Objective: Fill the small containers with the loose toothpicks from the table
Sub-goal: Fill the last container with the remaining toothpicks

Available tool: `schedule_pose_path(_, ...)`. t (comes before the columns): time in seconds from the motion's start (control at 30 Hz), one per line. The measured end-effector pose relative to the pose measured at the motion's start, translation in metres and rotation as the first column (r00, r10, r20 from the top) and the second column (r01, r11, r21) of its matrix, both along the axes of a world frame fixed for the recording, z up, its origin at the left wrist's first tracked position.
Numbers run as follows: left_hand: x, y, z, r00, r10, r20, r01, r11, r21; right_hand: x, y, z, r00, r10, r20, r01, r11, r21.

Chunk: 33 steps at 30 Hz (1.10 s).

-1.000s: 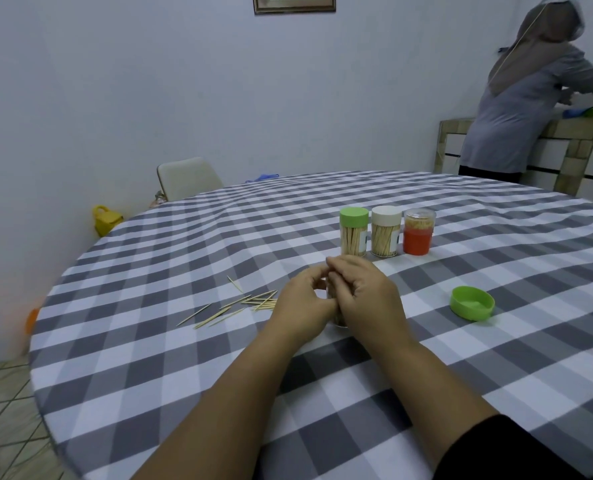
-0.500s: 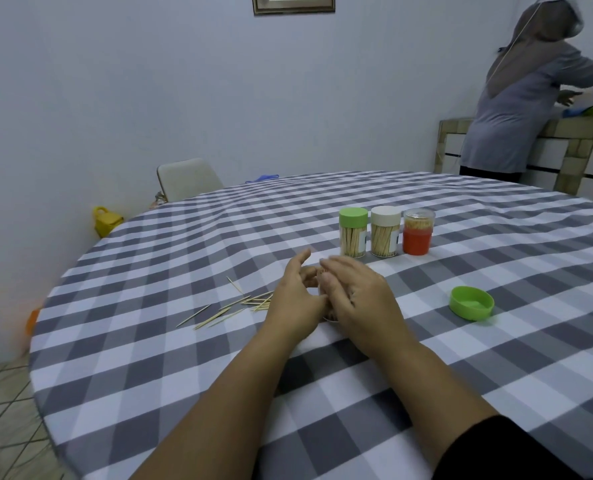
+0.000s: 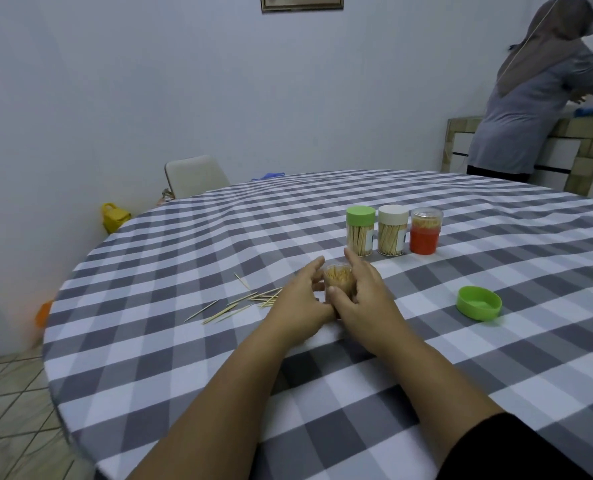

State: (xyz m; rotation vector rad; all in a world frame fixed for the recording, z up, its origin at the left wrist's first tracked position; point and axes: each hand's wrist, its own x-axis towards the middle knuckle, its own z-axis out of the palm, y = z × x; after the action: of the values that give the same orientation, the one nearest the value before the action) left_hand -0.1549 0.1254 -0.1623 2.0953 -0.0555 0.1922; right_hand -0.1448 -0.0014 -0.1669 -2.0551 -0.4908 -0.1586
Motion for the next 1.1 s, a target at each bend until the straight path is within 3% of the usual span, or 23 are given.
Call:
schedule_pose_path(0.1, -0.006, 0.013, 0.006, 0.999, 0.006, -0.034, 0.0, 0.98, 0.2, -0.002, 0.003, 0.0, 0.997, 0.036, -0.068, -0.034, 0.999, 0.027)
schedule_pose_path(0.23, -0.017, 0.056, 0.014, 0.96, 0.279, -0.036, -0.247, 0.898, 0.365, -0.006, 0.009, -0.001, 0.993, 0.06, -0.105, -0.063, 0.998, -0.027)
schedule_pose_path(0.3, -0.023, 0.081, 0.013, 0.869, 0.492, -0.05, -0.399, 0.757, 0.518, -0.007, 0.01, -0.001, 0.991, 0.059, -0.121, -0.065, 0.997, -0.047)
schedule_pose_path(0.37, -0.027, 0.101, 0.01, 0.743, 0.665, -0.073, -0.449, 0.577, 0.682, -0.006, 0.01, -0.001, 0.991, 0.054, -0.126, -0.061, 0.997, -0.054)
schedule_pose_path(0.43, -0.029, 0.111, 0.006, 0.676, 0.726, -0.126, -0.413, 0.515, 0.751, -0.007, 0.01, -0.001, 0.991, 0.048, -0.127, -0.056, 0.997, -0.055)
schedule_pose_path(0.53, -0.023, 0.12, 0.002, 0.667, 0.725, -0.171, -0.387, 0.533, 0.752, -0.008, 0.009, -0.001, 0.991, 0.043, -0.128, -0.051, 0.997, -0.06)
schedule_pose_path(0.67, -0.013, 0.121, 0.006, 0.743, 0.648, -0.169, -0.417, 0.646, 0.639, -0.006, 0.009, -0.001, 0.991, 0.035, -0.129, -0.044, 0.997, -0.067)
schedule_pose_path(0.93, -0.003, 0.089, 0.011, 0.906, 0.403, -0.128, -0.262, 0.773, 0.578, -0.006, 0.011, 0.001, 0.99, 0.031, -0.139, -0.041, 0.997, -0.071)
schedule_pose_path(1.1, 0.004, 0.079, 0.008, 0.947, 0.311, -0.075, -0.241, 0.848, 0.472, -0.006, 0.011, 0.002, 0.989, 0.033, -0.141, -0.043, 0.997, -0.071)
